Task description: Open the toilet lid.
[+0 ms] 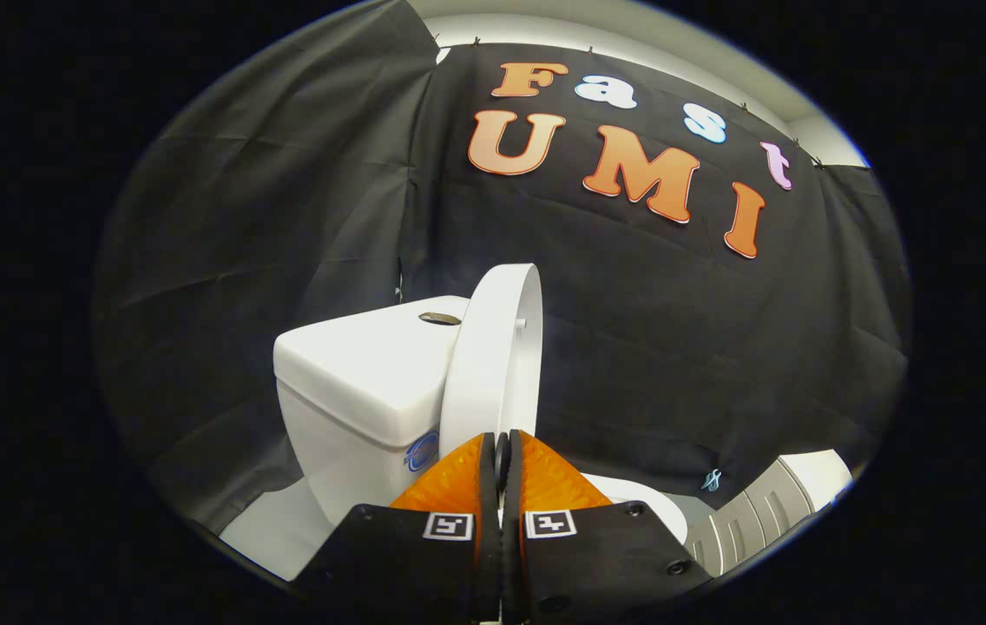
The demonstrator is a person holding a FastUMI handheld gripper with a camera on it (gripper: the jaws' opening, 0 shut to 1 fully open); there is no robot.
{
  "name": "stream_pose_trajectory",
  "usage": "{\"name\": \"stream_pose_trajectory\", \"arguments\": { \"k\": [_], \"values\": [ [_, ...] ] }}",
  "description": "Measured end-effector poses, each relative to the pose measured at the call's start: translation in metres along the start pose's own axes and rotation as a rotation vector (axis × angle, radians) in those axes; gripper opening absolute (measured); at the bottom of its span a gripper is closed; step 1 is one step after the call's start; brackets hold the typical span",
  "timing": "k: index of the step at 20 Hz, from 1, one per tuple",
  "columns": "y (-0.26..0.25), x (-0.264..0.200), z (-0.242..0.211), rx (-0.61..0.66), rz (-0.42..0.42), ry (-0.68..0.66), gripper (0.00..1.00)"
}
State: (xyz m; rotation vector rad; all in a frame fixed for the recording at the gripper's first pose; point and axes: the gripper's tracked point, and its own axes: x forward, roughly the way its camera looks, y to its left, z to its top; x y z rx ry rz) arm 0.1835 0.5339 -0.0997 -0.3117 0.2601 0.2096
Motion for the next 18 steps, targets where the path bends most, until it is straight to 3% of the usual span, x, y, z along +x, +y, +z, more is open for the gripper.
{"name": "stream_pose_trajectory", "arguments": {
  "k": [6, 9, 14, 18],
  "values": [
    [-0.001, 0.001, 0.0, 0.059, 0.042, 0.018, 0.1],
    [0.006, -0.002, 0.002, 0.128, 0.12, 0.011, 0.26],
    [0.003, -0.006, 0.002, 0.148, 0.164, 0.013, 0.88],
    [-0.019, -0.014, 0.024, 0.226, 0.176, -0.038, 0.93]
  ]
}}
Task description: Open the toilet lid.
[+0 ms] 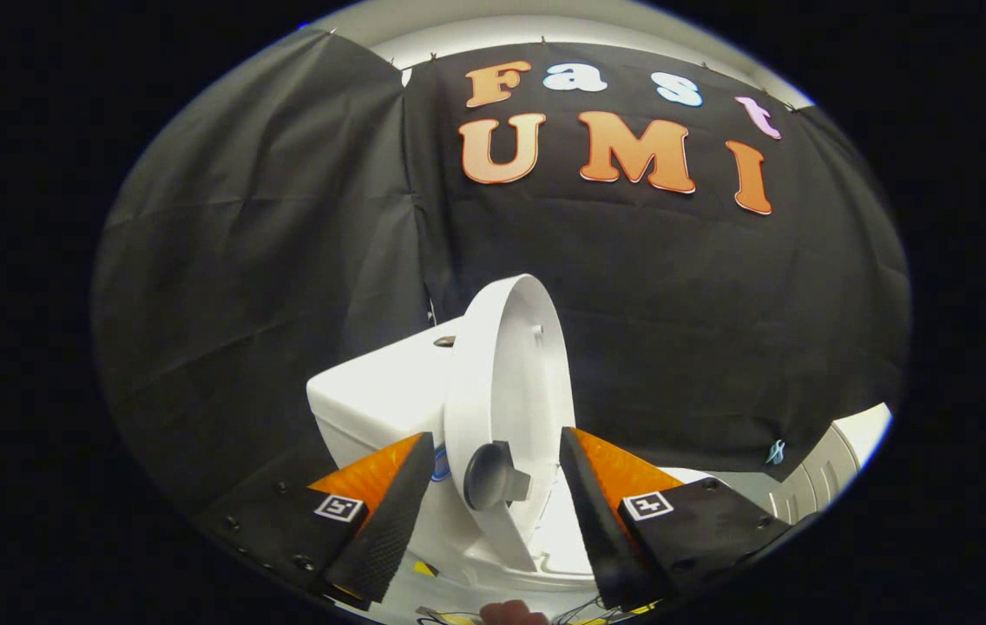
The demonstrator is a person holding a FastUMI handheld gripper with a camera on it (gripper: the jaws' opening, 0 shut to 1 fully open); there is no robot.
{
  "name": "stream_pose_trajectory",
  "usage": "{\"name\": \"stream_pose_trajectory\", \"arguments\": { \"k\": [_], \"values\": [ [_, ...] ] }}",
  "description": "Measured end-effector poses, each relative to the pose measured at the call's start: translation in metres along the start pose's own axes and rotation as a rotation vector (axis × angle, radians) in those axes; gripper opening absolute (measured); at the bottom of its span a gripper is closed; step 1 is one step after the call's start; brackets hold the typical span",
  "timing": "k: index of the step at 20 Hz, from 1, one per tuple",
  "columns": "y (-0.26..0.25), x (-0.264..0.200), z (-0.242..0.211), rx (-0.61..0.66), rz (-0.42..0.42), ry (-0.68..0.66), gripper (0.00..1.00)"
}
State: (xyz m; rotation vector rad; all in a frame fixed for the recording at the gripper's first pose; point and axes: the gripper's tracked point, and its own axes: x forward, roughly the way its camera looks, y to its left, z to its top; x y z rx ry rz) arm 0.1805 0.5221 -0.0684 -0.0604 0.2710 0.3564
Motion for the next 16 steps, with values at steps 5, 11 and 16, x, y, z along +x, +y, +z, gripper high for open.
{"name": "stream_pose_trajectory", "arguments": {
  "k": [5, 11, 16],
  "values": [
    [-0.055, -0.015, 0.042, 0.055, -0.052, -0.089, 0.93],
    [-0.156, -0.045, 0.078, 0.104, -0.112, -0.136, 0.92],
    [-0.246, -0.088, 0.12, 0.15, -0.178, -0.227, 0.91]
  ]
}}
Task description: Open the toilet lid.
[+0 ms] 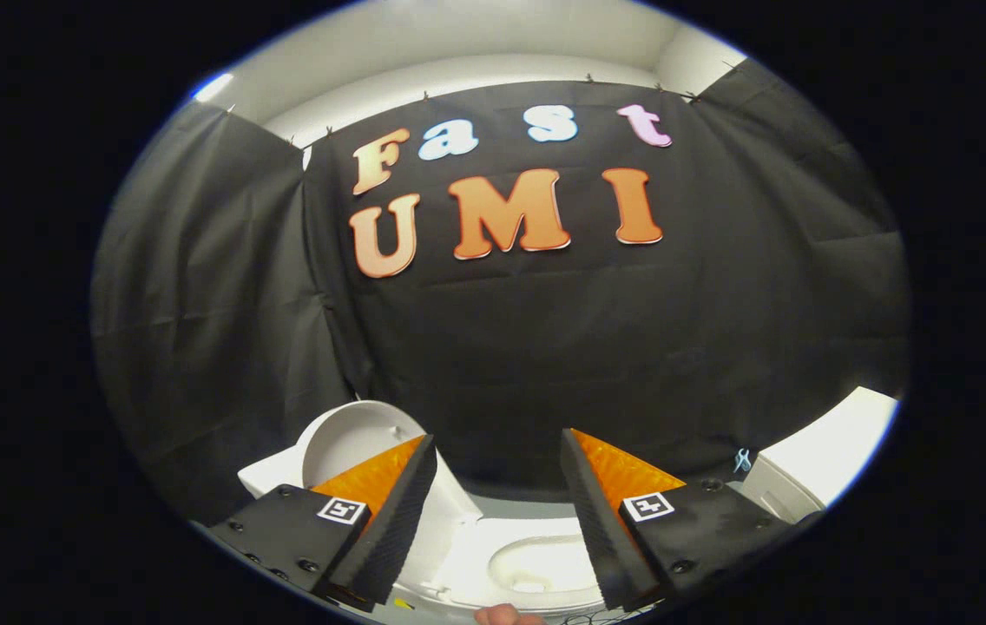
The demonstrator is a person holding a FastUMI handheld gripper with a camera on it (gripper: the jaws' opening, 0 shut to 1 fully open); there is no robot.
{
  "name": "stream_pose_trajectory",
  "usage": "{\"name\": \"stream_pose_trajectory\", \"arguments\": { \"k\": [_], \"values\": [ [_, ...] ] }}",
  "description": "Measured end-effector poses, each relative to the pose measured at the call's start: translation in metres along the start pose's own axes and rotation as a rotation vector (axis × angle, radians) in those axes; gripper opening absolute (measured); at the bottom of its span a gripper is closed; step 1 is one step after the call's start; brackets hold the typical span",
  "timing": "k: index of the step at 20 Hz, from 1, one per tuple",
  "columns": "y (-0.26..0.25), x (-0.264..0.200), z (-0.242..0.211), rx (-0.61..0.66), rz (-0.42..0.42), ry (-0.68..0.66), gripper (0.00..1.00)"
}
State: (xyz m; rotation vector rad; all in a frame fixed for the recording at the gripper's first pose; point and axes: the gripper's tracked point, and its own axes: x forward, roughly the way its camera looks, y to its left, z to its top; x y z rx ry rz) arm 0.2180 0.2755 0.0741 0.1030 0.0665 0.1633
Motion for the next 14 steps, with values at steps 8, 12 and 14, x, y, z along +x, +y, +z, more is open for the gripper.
{"name": "stream_pose_trajectory", "arguments": {
  "k": [8, 12, 14],
  "values": [
    [-0.118, -0.057, 0.037, -0.125, -0.106, -0.056, 0.88],
    [-0.155, -0.096, 0.028, -0.093, -0.121, -0.04, 0.88],
    [-0.178, -0.118, 0.015, -0.089, -0.138, -0.022, 0.88]
  ]
}}
